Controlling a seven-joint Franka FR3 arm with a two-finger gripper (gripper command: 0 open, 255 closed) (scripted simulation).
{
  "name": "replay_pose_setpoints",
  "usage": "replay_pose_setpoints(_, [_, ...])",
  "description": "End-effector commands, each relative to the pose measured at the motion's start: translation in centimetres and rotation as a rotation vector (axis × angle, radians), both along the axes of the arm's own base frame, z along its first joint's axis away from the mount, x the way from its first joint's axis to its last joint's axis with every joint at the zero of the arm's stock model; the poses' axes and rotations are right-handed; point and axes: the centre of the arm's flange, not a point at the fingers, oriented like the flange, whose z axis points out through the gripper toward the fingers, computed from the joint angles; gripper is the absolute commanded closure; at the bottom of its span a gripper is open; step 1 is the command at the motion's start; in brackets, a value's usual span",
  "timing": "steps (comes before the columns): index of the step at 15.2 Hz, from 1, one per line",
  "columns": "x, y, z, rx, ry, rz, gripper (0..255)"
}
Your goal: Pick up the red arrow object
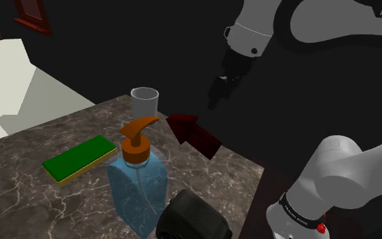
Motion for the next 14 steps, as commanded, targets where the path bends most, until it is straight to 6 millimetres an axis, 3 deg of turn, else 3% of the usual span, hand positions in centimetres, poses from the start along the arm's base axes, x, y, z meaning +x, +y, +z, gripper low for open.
replay_pose_setpoints(1, [-0.1, 2.4, -0.8, 0.004, -0.015, 0.010, 0])
replay_pose_setpoints(7, [0.0, 9.2, -2.8, 0.011, -0.052, 0.041, 0])
replay_pose_setpoints(14, [0.0, 9.2, -6.4, 0.011, -0.052, 0.041, 0])
